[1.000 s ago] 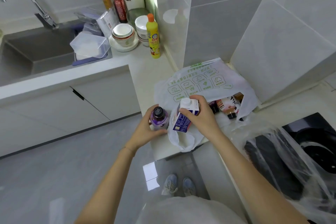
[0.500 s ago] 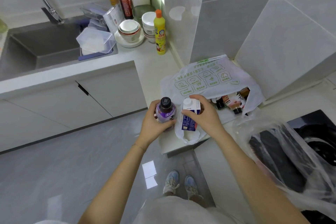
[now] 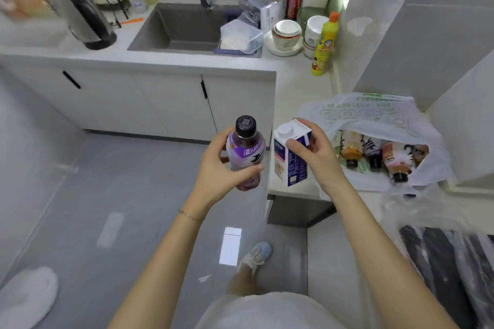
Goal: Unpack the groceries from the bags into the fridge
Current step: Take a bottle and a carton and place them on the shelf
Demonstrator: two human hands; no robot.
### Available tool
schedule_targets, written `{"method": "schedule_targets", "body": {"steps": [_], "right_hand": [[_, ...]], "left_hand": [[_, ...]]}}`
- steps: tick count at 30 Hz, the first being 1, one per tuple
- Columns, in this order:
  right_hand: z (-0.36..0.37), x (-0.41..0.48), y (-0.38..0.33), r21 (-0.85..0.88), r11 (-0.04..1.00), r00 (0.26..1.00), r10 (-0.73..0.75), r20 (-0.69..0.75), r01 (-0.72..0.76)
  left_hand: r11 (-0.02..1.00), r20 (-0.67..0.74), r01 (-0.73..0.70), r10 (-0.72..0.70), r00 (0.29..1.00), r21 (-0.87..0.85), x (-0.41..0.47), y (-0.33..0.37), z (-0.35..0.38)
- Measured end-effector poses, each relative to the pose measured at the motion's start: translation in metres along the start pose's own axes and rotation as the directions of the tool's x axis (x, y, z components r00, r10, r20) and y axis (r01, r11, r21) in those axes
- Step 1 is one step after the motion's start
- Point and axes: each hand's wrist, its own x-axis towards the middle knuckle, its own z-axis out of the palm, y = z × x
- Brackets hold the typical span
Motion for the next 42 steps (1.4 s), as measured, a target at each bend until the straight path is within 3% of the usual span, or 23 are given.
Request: {"method": "schedule_targets", "body": {"steps": [4, 8, 14, 18, 24, 29, 36, 42], "right_hand": [[0.045, -0.027, -0.008, 0.012, 0.999, 0.969, -0.042, 0.243, 0.041], [0.113, -0.054, -0.017, 0.032, 0.999, 0.877, -0.047, 0.478, 0.036], [0.226, -0.112, -0.038, 0.062, 0.996, 0.696, -0.088, 0.713, 0.062], [0.298, -0.172, -0.042, 0.049, 0.994, 0.535, -0.091, 0.84, 0.093], [0.395, -0.281, -0.042, 0.071, 0.991, 0.375, -0.109, 0.921, 0.114], [0.465, -0.374, -0.041, 0.108, 0.985, 0.285, -0.143, 0.948, 0.135], [0.553, -0.488, -0.045, 0.126, 0.989, 0.06, -0.131, 0.99, 0.076], [0.634, -0.542, -0.059, 0.17, 0.983, 0.031, -0.172, 0.985, 0.075]], "left_hand": [[0.999, -0.204, 0.047, -0.045, 0.978, 0.005, -0.065, 0.01, -0.031], [0.995, -0.422, 0.098, -0.077, 0.903, 0.028, -0.138, 0.021, -0.071], [0.987, -0.73, 0.152, -0.062, 0.681, 0.058, -0.251, 0.036, -0.138], [0.99, -0.862, 0.128, -0.02, 0.506, 0.052, -0.331, 0.045, -0.176], [0.988, -0.948, 0.137, 0.02, 0.319, 0.067, -0.452, 0.051, -0.228], [0.982, -0.976, 0.171, 0.038, 0.215, 0.075, -0.551, 0.062, -0.27], [0.976, -0.995, 0.208, 0.041, 0.095, 0.06, -0.669, 0.077, -0.337], [0.969, -0.997, 0.235, 0.072, 0.004, 0.071, -0.73, 0.071, -0.399]]}}
